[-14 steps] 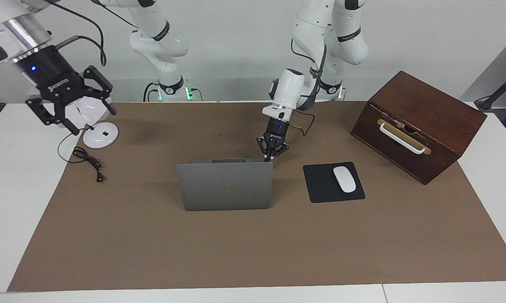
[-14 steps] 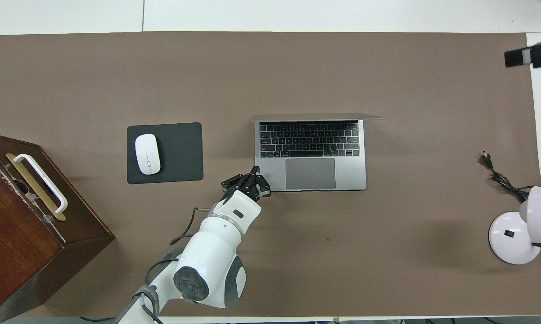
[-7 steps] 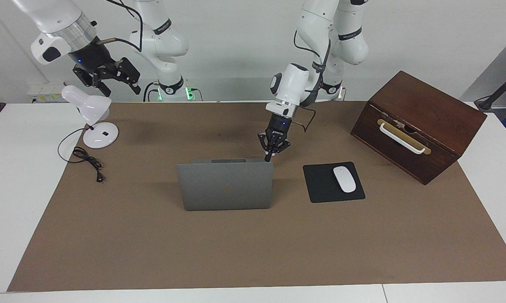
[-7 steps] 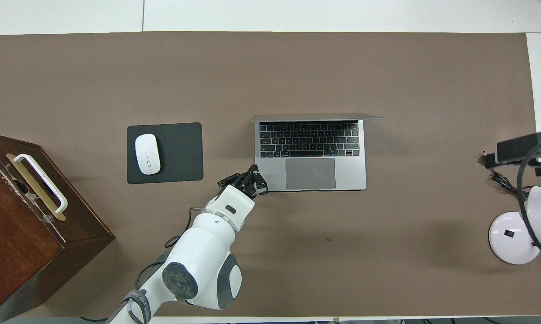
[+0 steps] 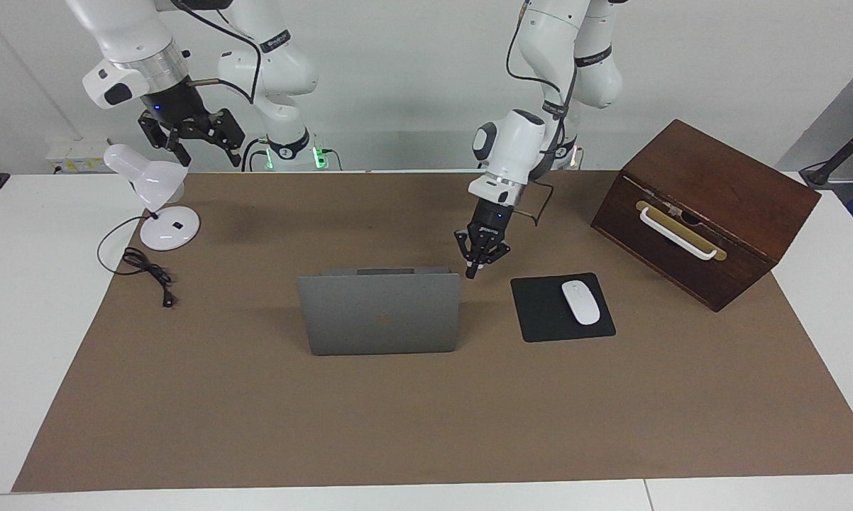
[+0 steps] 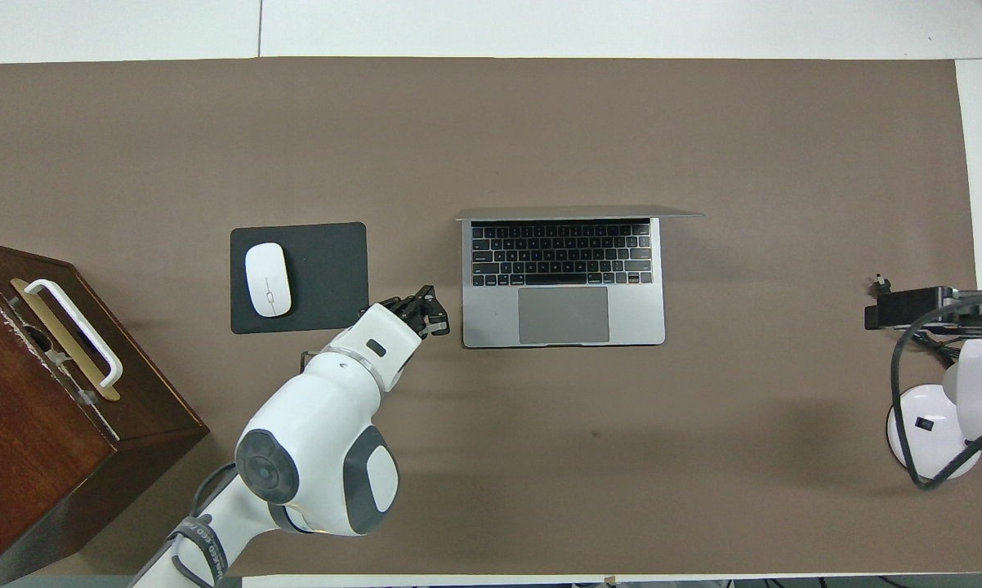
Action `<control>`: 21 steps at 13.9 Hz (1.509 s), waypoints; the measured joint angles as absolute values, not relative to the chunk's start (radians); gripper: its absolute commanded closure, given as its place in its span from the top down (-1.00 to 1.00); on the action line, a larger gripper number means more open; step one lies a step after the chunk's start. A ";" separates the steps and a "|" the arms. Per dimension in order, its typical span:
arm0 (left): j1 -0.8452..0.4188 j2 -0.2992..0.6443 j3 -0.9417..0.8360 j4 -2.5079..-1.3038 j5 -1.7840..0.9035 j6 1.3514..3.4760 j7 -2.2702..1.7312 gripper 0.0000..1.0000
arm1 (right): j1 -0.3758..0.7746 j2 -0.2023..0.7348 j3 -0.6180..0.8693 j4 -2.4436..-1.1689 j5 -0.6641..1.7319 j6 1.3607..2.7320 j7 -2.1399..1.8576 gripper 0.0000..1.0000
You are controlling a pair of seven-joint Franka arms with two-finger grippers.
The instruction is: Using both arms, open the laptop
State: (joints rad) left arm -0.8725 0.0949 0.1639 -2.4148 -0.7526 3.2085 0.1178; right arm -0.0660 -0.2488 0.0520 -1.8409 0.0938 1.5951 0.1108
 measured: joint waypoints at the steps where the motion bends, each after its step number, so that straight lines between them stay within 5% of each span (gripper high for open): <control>1: -0.843 0.077 0.165 -2.415 -0.753 3.167 0.164 -1.00 | -0.065 -0.249 0.053 -1.840 0.094 1.595 0.116 0.98; 9: -0.610 -0.001 0.172 -2.366 -0.718 2.843 0.439 -1.00 | -0.072 -0.249 0.042 -1.841 0.094 1.595 0.117 0.98; 17: -0.338 -0.025 0.175 -2.014 -0.279 2.192 0.450 -1.00 | -0.073 -0.249 0.035 -1.841 0.094 1.594 0.118 0.99; 21: -0.314 -0.078 0.173 -1.960 -0.131 2.044 0.449 -1.00 | -0.089 -0.249 0.031 -1.841 0.092 1.595 0.114 0.99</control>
